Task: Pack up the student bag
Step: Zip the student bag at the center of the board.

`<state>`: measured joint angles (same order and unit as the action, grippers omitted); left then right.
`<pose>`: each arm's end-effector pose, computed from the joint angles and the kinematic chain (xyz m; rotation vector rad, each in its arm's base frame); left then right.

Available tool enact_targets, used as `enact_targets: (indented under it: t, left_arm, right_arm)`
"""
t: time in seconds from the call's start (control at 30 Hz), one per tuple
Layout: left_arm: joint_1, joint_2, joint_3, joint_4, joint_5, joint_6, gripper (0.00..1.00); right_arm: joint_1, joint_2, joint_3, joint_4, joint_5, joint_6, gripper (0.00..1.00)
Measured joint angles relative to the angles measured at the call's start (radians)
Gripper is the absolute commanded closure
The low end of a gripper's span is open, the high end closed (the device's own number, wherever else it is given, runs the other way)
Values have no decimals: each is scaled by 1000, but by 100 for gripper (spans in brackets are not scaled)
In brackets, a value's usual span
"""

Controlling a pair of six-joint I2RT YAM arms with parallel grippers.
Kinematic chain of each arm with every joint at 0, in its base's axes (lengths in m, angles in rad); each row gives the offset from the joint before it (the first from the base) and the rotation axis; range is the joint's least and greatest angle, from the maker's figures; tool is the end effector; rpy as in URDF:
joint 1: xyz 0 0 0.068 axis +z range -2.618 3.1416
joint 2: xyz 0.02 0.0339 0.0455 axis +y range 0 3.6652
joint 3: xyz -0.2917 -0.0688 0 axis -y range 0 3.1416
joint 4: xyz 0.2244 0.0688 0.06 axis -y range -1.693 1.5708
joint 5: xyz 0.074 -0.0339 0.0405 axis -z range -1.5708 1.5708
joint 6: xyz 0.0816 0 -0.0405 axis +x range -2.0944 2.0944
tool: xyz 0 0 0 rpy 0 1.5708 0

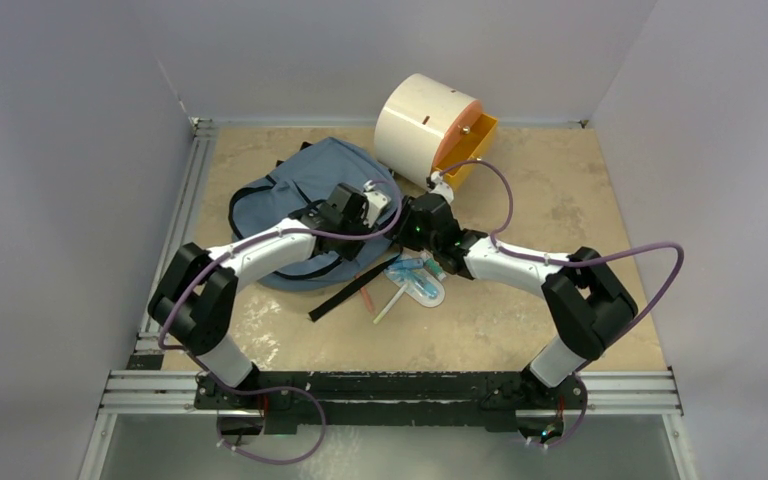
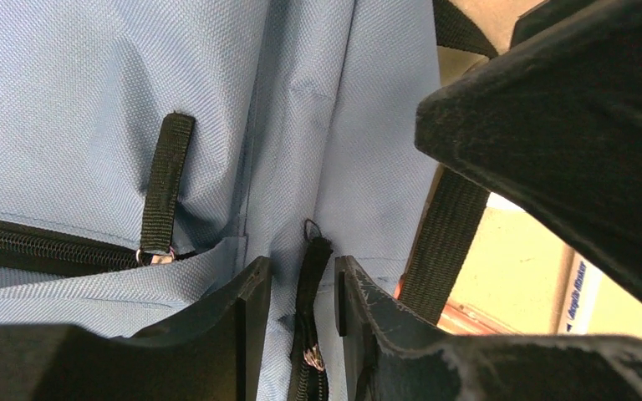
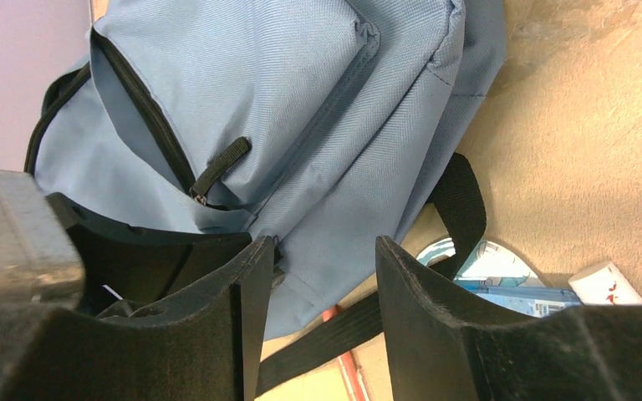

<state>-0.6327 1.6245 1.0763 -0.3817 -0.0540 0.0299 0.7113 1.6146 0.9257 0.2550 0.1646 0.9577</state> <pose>0.2860 -0.2042 0.2144 0.7946 2.3790 -0.1824 0.2999 0.2408 0.2436 0.3702 2.0836 0.8832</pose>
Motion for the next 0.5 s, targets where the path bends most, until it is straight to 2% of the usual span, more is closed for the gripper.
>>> enact_targets:
  t: [0.17,0.43,0.5]
  left_arm:
    - [-12,21,0,0,-37,13,73]
    - [-31,25,-1,0,-89,17,100]
    - [-32,25,-1,0,-102,16,100]
  right_arm:
    - [-6,0,-3,8,0,0,50]
    - [-12,0,-33,28,-2,4,52]
    - [-12,0,-40,30,-3,5,53]
